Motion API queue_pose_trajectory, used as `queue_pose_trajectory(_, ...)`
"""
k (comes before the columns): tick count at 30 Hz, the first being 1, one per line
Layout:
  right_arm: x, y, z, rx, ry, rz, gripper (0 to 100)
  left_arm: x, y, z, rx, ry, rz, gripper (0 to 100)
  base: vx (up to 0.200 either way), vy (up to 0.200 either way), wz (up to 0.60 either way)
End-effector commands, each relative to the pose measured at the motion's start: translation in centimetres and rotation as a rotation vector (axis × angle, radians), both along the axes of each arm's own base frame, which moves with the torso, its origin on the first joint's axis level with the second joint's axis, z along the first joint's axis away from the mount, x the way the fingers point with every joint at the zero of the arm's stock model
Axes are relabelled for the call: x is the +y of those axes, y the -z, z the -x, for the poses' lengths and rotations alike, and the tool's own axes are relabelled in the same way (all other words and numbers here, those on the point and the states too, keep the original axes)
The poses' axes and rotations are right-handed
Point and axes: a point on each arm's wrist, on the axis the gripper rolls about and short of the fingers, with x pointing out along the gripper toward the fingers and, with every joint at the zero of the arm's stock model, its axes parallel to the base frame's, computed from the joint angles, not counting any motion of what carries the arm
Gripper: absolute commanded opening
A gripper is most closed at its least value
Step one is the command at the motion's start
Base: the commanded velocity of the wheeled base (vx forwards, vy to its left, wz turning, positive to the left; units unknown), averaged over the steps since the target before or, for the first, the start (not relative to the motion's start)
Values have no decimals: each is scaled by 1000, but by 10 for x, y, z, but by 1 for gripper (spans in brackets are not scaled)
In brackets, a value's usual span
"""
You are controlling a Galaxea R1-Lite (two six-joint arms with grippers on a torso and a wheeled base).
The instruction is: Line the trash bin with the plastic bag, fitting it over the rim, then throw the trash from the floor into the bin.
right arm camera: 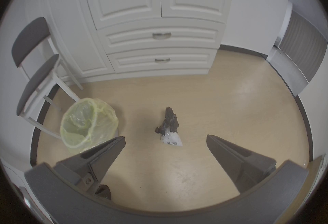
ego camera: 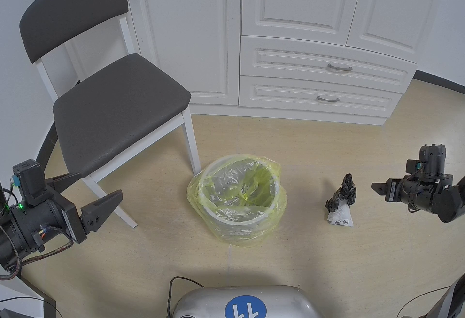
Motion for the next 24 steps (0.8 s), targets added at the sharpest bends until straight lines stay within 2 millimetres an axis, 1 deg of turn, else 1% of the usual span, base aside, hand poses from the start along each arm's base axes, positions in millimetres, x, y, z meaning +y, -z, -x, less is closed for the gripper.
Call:
queue_pose_trajectory(1, -18, 80, -53, 196, 48, -17, 100, -3, 0, -5, 0, 5, -2, 100, 0, 0, 0)
queue_pose_trajectory(2, -18, 80, -53, 196, 48, -17, 100, -3, 0, -5, 0, 5, -2, 100, 0, 0, 0)
queue_pose_trajectory(3, -19, 95, -67, 209, 45, -26, 100, -3, 0, -6, -2, 2, -2, 100, 0, 0, 0)
queue_pose_trajectory(4, -17, 115, -84, 221, 39, -50, 100, -2, -1, -6, -3, -5, -1, 100, 0, 0, 0)
queue_pose_trajectory(5, -16, 128, -95, 220, 42, -68, 100, -2, -1, -7, -5, -6, 2, 100, 0, 0, 0)
queue_pose_trajectory(6, -15, 137, -105, 213, 45, -79, 100, -2, -1, -7, -8, -8, 3, 100, 0, 0, 0)
queue_pose_trajectory(7, -15, 138, -107, 209, 47, -81, 100, -2, -2, -6, -11, -8, 4, 100, 0, 0, 0)
queue_pose_trajectory(8, -14, 148, -119, 204, 52, -89, 100, -2, -1, -6, -14, -9, 5, 100, 0, 0, 0)
queue_pose_trajectory(9, -16, 160, -138, 180, 56, -93, 100, -2, -2, -7, -23, -11, 7, 100, 0, 0, 0)
queue_pose_trajectory(10, -18, 164, -146, 164, 64, -96, 100, -1, -2, -6, -26, -11, 8, 100, 0, 0, 0)
queue_pose_trajectory(13, -23, 157, -173, 200, 54, -132, 100, -1, -2, -6, -26, -10, 7, 100, 0, 0, 0)
queue_pose_trajectory(14, -23, 157, -173, 200, 54, -132, 100, -2, -1, -6, -24, -9, 6, 100, 0, 0, 0)
queue_pose_trajectory(15, -24, 155, -191, 216, 53, -138, 100, -2, -1, -6, -24, -9, 6, 100, 0, 0, 0)
queue_pose_trajectory(16, -26, 159, -206, 230, 60, -144, 100, -2, -1, -6, -22, -6, 5, 100, 0, 0, 0)
queue_pose_trajectory(17, -26, 171, -220, 248, 67, -146, 100, -2, -1, -6, -21, -6, 4, 100, 0, 0, 0)
queue_pose_trajectory(18, -26, 181, -229, 260, 73, -145, 100, -2, 0, -7, -19, -6, 4, 100, 0, 0, 0)
queue_pose_trajectory(20, -28, 194, -241, 269, 81, -134, 100, -2, 0, -7, -18, -6, 3, 100, 0, 0, 0)
queue_pose_trajectory(22, -29, 195, -244, 271, 81, -134, 100, -2, 0, -7, -17, -5, 1, 100, 0, 0, 0)
queue_pose_trajectory(23, -29, 211, -244, 328, 88, -137, 100, -3, 0, -7, -17, -4, 1, 100, 0, 0, 0)
queue_pose_trajectory(24, -28, 220, -241, 360, 87, -134, 100, -3, 1, -7, -14, -4, 0, 100, 0, 0, 0)
